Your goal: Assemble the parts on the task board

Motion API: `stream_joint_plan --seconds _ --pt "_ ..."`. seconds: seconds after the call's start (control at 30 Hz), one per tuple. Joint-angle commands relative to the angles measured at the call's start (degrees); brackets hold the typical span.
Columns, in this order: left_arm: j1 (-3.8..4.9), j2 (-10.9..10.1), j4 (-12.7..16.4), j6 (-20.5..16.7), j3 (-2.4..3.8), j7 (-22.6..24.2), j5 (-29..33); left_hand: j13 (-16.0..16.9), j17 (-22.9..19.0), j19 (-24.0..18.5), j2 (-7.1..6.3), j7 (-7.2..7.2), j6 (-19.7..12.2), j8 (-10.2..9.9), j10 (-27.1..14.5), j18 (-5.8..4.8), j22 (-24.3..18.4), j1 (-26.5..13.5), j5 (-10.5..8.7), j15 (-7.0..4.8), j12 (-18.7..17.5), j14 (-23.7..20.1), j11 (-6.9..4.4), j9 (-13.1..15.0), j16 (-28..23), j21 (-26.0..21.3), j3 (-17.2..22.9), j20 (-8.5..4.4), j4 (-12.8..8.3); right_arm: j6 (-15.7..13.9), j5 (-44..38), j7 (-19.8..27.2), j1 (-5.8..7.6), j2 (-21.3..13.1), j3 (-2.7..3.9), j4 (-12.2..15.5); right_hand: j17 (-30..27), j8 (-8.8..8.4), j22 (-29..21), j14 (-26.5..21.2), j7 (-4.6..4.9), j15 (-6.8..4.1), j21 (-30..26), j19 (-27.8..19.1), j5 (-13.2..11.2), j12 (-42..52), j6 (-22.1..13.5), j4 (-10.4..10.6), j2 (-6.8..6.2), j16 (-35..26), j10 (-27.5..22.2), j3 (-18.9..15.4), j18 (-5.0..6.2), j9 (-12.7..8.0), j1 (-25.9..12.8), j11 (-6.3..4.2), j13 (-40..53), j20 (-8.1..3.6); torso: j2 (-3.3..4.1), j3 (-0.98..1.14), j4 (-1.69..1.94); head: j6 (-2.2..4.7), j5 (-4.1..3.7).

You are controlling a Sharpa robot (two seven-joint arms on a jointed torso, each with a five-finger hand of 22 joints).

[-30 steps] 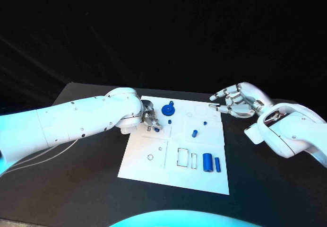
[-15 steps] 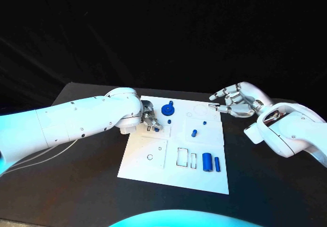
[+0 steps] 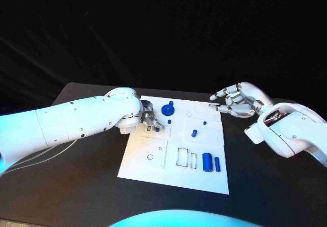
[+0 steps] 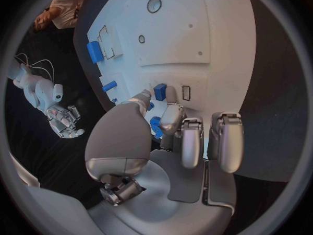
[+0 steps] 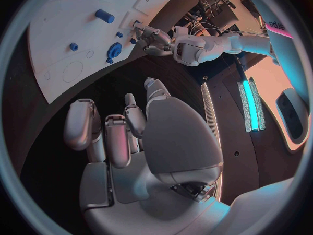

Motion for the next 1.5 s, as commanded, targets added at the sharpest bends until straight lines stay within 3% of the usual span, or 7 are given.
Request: stream_joint_plan --seconds 0.03,0.43,0.63,0.83,0.93,1.07,1.5 --pt "-0.01 -0.1 0.3 -0.5 0.04 -2.1 -0.1 0.1 15.1 4.9 0.44 -0.17 0.4 0.2 0.5 -0.91 13.5 -0.8 -0.15 -0.38 0.3 5.9 -0.16 0.1 0.1 0.3 -2.7 -0.42 0.0 0.6 -0.5 0.2 -0.04 0.0 0.00 0.0 4.1 0.39 0.8 3.4 -0.13 -0.51 -0.3 0.1 0.4 -0.3 0.0 0.2 0.03 -0.2 -0.1 0.2 0.97 0.1 -0.3 -0.36 0.0 -0.34 0.00 -0.04 0.00 0.11 -0.02" --pt "0.00 -0.7 1.3 -1.7 0.25 -2.0 -0.4 0.0 15.1 4.9 1.55 -0.20 0.3 0.3 0.4 -0.90 13.4 -0.5 -0.11 -0.41 0.2 5.9 -0.20 0.3 0.1 0.2 -6.1 -0.46 0.0 0.6 -0.5 0.2 -0.06 0.0 0.00 -0.1 4.1 0.39 0.8 3.4 -0.12 -0.51 -0.3 0.0 0.3 -0.3 -0.1 0.2 -0.01 -0.2 -0.1 0.1 0.97 0.1 -0.4 -0.36 -0.1 -0.34 -0.01 -0.02 0.00 0.28 0.04" --pt "0.15 -1.6 2.8 -1.9 1.53 -1.9 0.2 -0.3 15.1 4.8 1.93 -0.18 0.2 0.3 0.2 -0.88 13.3 0.4 -0.04 -0.40 0.0 5.9 -0.18 0.3 0.1 0.2 -7.0 -0.47 -0.1 0.6 -0.5 0.2 -0.10 0.1 0.00 -0.4 4.1 0.39 0.8 3.4 -0.12 -0.51 -0.3 0.0 0.3 -0.3 -0.1 0.2 -0.01 -0.2 -0.1 0.1 0.97 0.1 -0.4 -0.36 -0.1 -0.34 -0.06 -0.03 -0.02 0.47 -0.02" --pt "2.33 -2.9 3.4 1.1 2.70 -1.9 0.3 -1.2 15.1 4.2 2.32 0.11 -0.6 -0.1 -0.4 -0.65 12.4 3.3 0.10 -0.23 -1.0 5.9 0.04 0.2 0.1 -0.2 -7.8 -0.40 -0.1 0.6 -0.5 0.2 -0.12 0.2 0.00 -0.7 4.1 0.39 0.8 3.4 -0.12 -0.51 -0.3 0.0 0.3 -0.3 -0.1 0.2 -0.01 -0.2 -0.1 0.1 0.97 0.1 -0.4 -0.36 -0.1 -0.34 -0.11 0.05 0.04 0.96 0.05" --pt "4.40 -2.9 1.6 2.6 2.95 -1.8 0.1 -1.8 15.1 3.7 2.33 0.39 -1.2 -0.5 -0.9 -0.50 11.8 4.2 0.11 -0.06 -1.7 5.9 0.26 -0.1 0.1 -0.5 -8.1 -0.32 -0.1 0.5 -0.5 0.2 -0.12 0.2 0.00 -0.8 4.1 0.39 0.8 3.4 -0.12 -0.51 -0.3 0.0 0.3 -0.3 -0.1 0.2 -0.01 -0.2 -0.1 0.1 0.97 0.1 -0.4 -0.36 -0.1 -0.34 -0.06 0.04 0.05 1.16 0.19" --pt "5.82 -2.0 -1.6 3.6 3.04 -1.7 -0.6 -2.0 15.1 3.7 2.38 0.63 -1.6 -1.0 -1.1 -0.49 11.8 4.6 0.13 0.09 -1.9 5.9 0.46 -0.4 0.1 -0.6 -8.2 -0.24 0.0 0.5 -0.5 0.2 -0.12 0.3 0.00 -0.8 4.1 0.39 0.8 3.4 -0.12 -0.51 -0.3 0.0 0.3 -0.3 -0.1 0.2 -0.01 -0.2 -0.1 0.1 0.97 0.1 -0.4 -0.36 -0.1 -0.34 -0.04 0.02 0.01 1.36 0.25" --pt "6.46 2.8 -10.8 5.0 2.09 -1.7 -3.7 -2.1 15.1 3.7 2.64 0.83 -1.9 -1.4 -1.2 -0.49 11.8 4.5 0.12 0.23 -2.0 5.9 0.63 -0.7 0.1 -0.6 -8.3 -0.15 0.1 0.5 -0.5 0.2 -0.12 0.4 0.00 -0.8 4.1 0.40 0.8 3.4 -0.13 -0.51 -0.3 0.1 0.4 -0.3 -0.1 0.3 -0.04 -0.2 -0.1 0.1 0.97 0.1 -0.5 -0.36 0.0 -0.35 0.11 -0.07 0.00 1.71 0.43"
